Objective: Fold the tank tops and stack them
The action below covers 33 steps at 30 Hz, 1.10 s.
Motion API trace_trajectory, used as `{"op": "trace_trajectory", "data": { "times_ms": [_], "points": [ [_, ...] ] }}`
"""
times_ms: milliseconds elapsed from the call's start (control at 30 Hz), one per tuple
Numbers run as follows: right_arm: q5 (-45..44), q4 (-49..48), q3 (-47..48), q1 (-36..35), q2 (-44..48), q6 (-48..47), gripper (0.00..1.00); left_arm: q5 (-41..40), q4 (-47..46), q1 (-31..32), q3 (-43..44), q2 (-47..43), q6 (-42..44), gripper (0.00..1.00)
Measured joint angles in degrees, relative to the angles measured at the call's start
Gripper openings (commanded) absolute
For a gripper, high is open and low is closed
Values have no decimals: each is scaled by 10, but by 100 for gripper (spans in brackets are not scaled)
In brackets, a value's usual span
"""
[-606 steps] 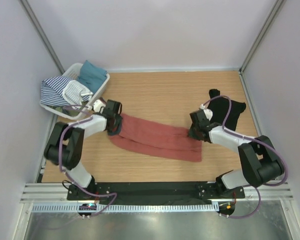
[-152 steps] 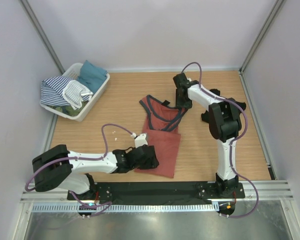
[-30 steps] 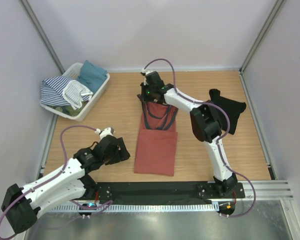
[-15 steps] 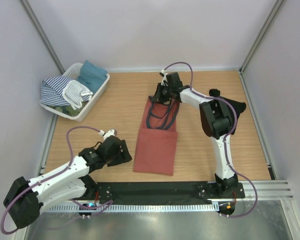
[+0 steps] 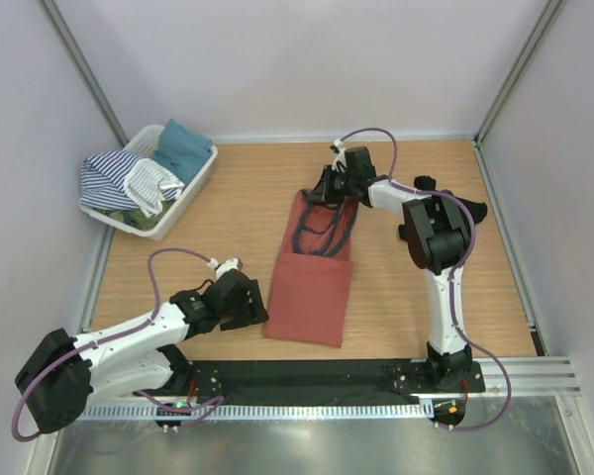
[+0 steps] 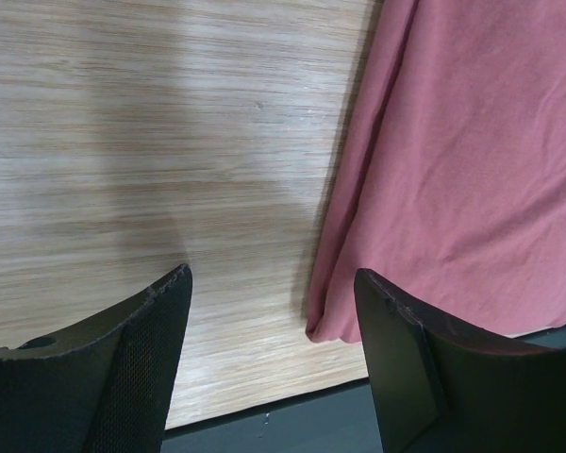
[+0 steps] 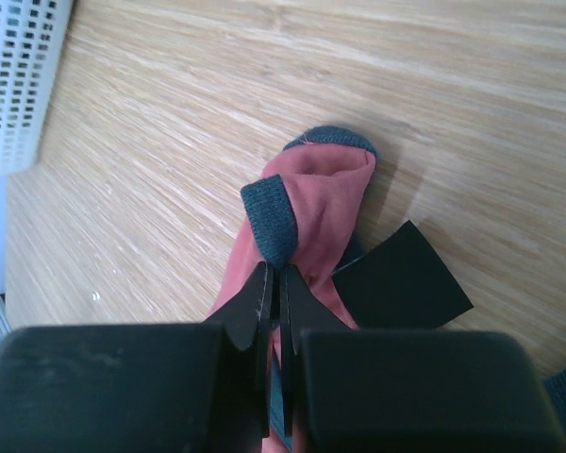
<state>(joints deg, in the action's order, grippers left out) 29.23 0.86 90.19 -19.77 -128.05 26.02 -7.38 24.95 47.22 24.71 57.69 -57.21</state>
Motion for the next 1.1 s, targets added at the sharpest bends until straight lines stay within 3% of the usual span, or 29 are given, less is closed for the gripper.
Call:
{"op": "trace_trajectory", "data": {
  "times_ms": [300,433,467,567,600,667,767,867,900,1033,1100],
  "points": [
    [0,7,34,5,0,11,6,4,-66,27,7,46,-11,70],
    [0,17,84,5,-6,10,10,14,-116,33,11,80,-17,58],
    [-1,18,96,5,-9,9,12,16,-128,33,12,88,-22,57],
    [-9,29,121,5,-21,7,32,21,-155,34,12,105,-26,52],
    [-14,34,123,5,-23,6,33,21,-161,35,11,108,-27,52],
    [-27,45,122,5,-23,0,32,21,-170,37,7,109,-30,48],
    [-57,48,102,5,-17,-6,13,19,-179,40,1,109,-35,42],
    [-92,63,70,5,-2,-10,8,18,-182,44,-2,109,-39,36],
    [-102,71,62,5,3,-12,10,17,-182,46,-3,109,-39,34],
    [-130,93,19,5,47,-24,37,13,-185,52,-7,109,-40,30],
    [-148,98,-28,3,98,-31,46,10,-186,56,-9,107,-42,27]
  ]
}}
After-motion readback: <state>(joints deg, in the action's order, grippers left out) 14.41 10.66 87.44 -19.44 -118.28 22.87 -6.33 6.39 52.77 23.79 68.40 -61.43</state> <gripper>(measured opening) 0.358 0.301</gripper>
